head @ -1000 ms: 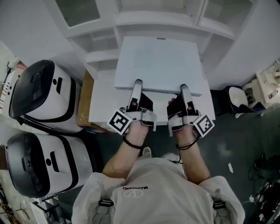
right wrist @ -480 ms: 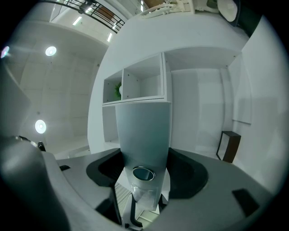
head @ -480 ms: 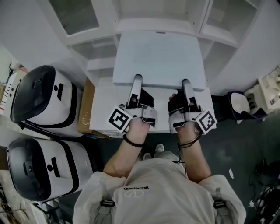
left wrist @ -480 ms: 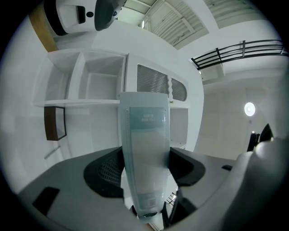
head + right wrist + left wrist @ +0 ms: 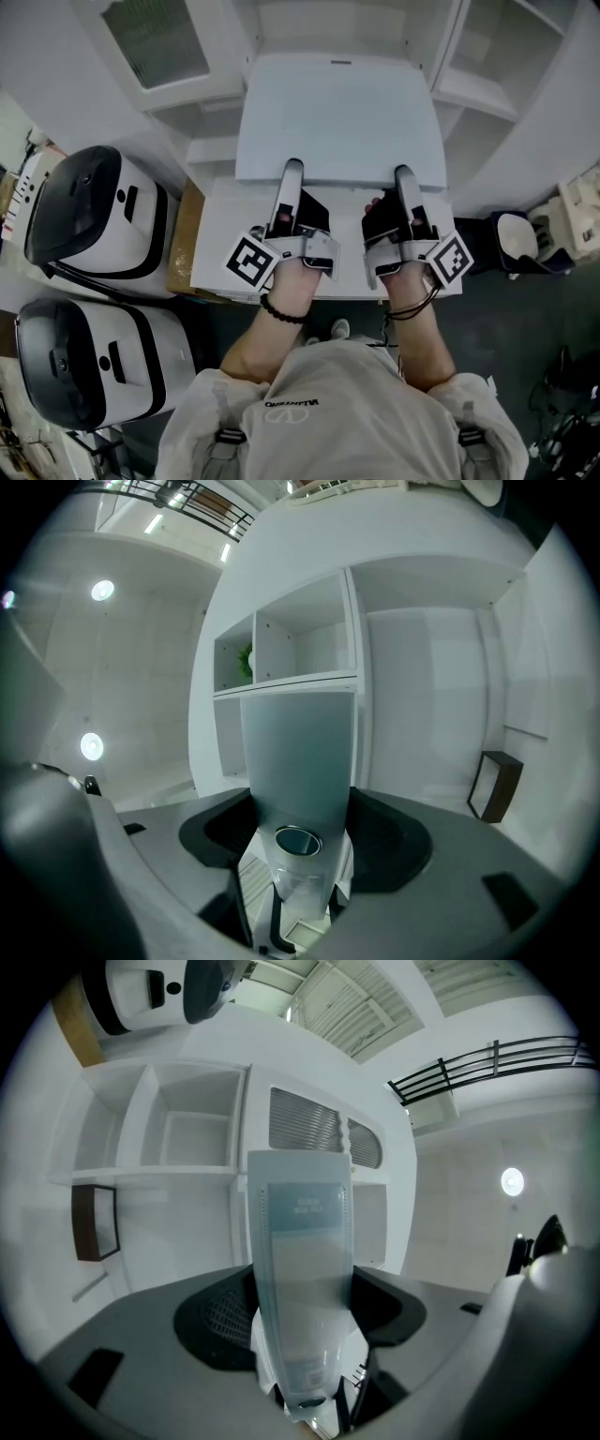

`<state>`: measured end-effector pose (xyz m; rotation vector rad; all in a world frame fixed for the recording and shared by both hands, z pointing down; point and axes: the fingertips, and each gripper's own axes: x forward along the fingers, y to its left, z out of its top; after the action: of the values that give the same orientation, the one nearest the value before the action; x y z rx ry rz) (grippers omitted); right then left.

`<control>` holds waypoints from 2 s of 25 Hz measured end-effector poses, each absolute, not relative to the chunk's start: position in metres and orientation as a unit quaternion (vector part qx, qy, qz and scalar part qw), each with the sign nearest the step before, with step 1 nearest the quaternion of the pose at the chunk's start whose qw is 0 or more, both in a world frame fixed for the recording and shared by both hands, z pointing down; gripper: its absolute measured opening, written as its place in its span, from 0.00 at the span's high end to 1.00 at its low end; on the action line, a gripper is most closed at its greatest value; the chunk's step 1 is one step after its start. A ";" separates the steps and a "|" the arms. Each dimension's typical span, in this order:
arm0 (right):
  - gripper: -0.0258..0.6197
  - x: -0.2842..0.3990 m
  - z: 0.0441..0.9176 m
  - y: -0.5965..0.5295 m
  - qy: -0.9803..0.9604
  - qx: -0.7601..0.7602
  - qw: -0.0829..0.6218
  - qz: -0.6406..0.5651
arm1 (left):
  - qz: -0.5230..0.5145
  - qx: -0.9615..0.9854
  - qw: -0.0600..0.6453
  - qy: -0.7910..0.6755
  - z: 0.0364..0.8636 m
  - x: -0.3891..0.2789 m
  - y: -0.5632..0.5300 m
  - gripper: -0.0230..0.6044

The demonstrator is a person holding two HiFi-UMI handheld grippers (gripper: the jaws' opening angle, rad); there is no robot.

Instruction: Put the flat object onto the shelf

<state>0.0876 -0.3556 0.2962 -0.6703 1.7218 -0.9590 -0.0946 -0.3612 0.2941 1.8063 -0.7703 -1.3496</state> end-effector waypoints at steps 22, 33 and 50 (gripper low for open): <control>0.49 0.093 0.284 -0.422 0.700 -0.292 0.497 -0.422 | -0.532 0.688 0.379 -0.318 0.281 -0.089 -0.424 0.50; 0.49 0.094 0.286 -0.422 0.702 -0.293 0.498 -0.416 | -0.533 0.690 0.371 -0.320 0.284 -0.089 -0.423 0.50; 0.49 0.105 0.265 -0.543 0.687 -0.306 0.488 -0.444 | -0.533 0.673 0.381 -0.344 0.260 -0.078 -0.545 0.50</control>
<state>0.1051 -0.5434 0.2648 -0.7436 1.6693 -1.0800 -0.0783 -0.5446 0.2598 1.7172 -0.8769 -1.3606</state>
